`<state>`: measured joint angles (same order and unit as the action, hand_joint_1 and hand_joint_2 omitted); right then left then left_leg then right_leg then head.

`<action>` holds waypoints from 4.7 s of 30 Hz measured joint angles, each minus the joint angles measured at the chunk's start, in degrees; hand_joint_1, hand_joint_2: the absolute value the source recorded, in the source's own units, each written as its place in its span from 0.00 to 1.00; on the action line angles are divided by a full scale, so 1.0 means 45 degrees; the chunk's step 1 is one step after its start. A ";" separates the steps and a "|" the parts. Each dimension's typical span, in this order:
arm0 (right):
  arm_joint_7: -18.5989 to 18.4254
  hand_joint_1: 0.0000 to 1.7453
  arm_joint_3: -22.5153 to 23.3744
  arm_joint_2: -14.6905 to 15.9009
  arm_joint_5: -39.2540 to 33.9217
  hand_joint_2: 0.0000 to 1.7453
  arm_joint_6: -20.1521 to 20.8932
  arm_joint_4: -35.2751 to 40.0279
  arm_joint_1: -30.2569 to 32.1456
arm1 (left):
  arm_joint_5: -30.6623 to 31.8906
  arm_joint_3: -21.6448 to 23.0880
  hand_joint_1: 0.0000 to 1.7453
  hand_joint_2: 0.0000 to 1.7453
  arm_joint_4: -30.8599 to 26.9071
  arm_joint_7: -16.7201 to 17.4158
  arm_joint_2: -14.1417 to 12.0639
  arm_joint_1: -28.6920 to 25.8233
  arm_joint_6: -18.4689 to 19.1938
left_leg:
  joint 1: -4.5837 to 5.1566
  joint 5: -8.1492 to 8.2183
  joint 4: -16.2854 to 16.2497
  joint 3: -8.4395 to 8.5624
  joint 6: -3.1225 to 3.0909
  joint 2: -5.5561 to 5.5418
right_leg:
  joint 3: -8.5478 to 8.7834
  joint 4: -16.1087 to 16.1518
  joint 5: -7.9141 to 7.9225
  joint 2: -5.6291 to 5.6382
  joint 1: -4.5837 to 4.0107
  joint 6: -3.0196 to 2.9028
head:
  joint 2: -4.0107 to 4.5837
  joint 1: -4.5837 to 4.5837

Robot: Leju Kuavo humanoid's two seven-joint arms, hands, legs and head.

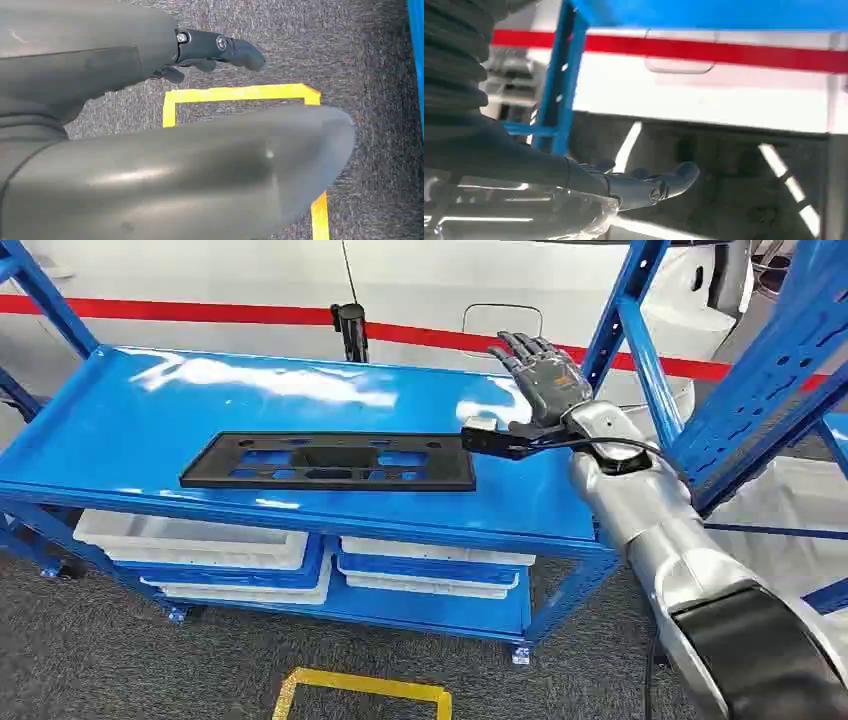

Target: Take the parts from the cabinet and place them on the table.

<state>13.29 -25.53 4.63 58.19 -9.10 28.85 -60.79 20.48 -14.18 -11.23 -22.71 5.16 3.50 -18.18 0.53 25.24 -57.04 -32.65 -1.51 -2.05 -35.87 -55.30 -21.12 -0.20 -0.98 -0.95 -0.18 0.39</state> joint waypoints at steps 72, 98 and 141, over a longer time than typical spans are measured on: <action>-0.1282 0.00 -0.7285 0.3780 -0.3017 1.00 0.4459 1.0755 0.2257 | 0.0495 -0.0957 0.00 1.00 0.0000 0.0083 -0.0194 -0.0091 -0.0286 | -0.0222 0.0096 0.0006 0.0025 0.0009 0.0192 | 0.0026 0.0107 0.0016 0.0135 -0.0017 0.0006 | 0.0000 0.0000; -0.1816 0.00 -0.8024 0.2171 -0.2040 1.00 0.3134 1.0754 0.2109 | 0.0816 -0.1151 0.00 1.00 0.0000 0.0024 -0.0097 -0.0014 -0.0335 | -0.0227 0.0099 0.0007 0.0030 0.0034 0.0229 | 0.0025 0.0105 0.0018 0.0161 -0.0022 0.0001 | 0.0000 0.0000; -0.3866 0.00 -0.8029 -0.1510 0.1015 1.00 0.0574 0.4528 0.2466 | 0.1753 -0.1117 0.00 1.00 0.0000 0.0330 0.0335 0.0202 0.0146 | -0.0237 0.0099 0.0008 0.0038 0.0050 0.0248 | 0.0023 0.0102 0.0018 0.0185 -0.0028 0.0001 | 0.0000 0.0000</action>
<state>-4.11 -61.66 -2.16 62.75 -6.51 49.22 -49.70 28.37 -19.21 -11.23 -21.22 6.67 4.40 -17.53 -0.54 25.69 -57.01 -32.48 -1.29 -0.93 -35.77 -54.85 -21.03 0.63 -1.11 -0.94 -0.18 0.39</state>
